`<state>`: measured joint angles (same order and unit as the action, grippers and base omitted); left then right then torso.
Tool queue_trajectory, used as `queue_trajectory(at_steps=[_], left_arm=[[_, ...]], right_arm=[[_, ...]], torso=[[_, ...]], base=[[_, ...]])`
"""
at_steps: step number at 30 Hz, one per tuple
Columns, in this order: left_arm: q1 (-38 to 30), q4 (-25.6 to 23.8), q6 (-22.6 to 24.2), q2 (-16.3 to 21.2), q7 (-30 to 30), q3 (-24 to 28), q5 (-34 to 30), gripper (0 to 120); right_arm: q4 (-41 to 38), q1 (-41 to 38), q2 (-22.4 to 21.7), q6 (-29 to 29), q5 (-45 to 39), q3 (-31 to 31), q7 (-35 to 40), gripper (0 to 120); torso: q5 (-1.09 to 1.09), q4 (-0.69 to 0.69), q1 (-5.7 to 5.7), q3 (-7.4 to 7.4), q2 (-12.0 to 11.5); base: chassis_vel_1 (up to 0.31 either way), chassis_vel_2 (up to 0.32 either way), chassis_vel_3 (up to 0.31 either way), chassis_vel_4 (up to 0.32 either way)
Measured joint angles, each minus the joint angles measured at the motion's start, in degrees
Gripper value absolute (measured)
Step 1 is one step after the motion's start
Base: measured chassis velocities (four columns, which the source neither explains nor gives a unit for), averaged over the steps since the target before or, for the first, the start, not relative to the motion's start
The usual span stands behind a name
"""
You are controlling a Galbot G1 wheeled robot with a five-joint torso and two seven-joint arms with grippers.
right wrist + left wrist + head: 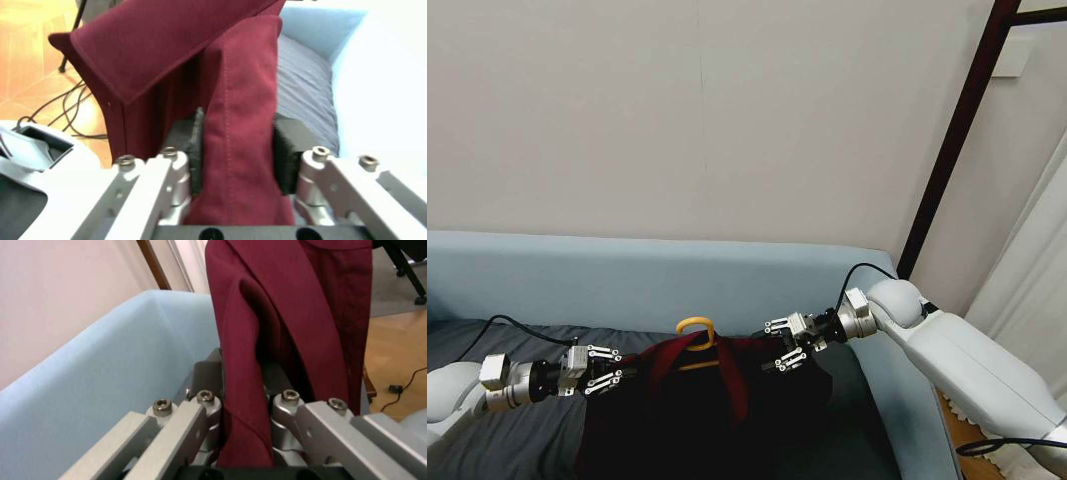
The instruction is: Pick up the clothes from the sofa and hang them on the clothes hanger.
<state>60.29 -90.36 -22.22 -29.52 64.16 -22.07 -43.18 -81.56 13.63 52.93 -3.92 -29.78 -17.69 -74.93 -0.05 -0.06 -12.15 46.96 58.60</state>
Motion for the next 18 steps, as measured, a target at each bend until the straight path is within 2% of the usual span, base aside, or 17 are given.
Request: queue_trajectory(at_steps=[7, 16, 18], left_arm=[[0.46, -0.91, 0.14, 0.07, -0.03, -0.5, -1.07, 7], [2.61, -1.25, -0.79, 0.15, -0.06, -1.96, -1.44, 7], [2.98, -0.85, -1.74, 0.2, -0.94, -2.51, -1.77, 16]], right_arm=[[-0.1, 1.34, 0.59, 0.11, 1.15, 0.75, -0.77, 7], [-0.73, 1.4, 0.11, 0.04, -0.56, 0.68, 0.64, 7], [-0.85, 1.58, -0.3, 0.37, -1.4, 0.69, 1.24, 7]], torso=[[0.0, -0.01, 0.0, 0.0, 0.0], [0.0, 0.0, 0.0, 0.0, 0.0], [0.0, 0.0, 0.0, 0.0, 0.0]], base=[[0.0, 0.0, 0.0, 0.0], [0.0, 0.0, 0.0, 0.0], [0.0, 0.0, 0.0, 0.0]])
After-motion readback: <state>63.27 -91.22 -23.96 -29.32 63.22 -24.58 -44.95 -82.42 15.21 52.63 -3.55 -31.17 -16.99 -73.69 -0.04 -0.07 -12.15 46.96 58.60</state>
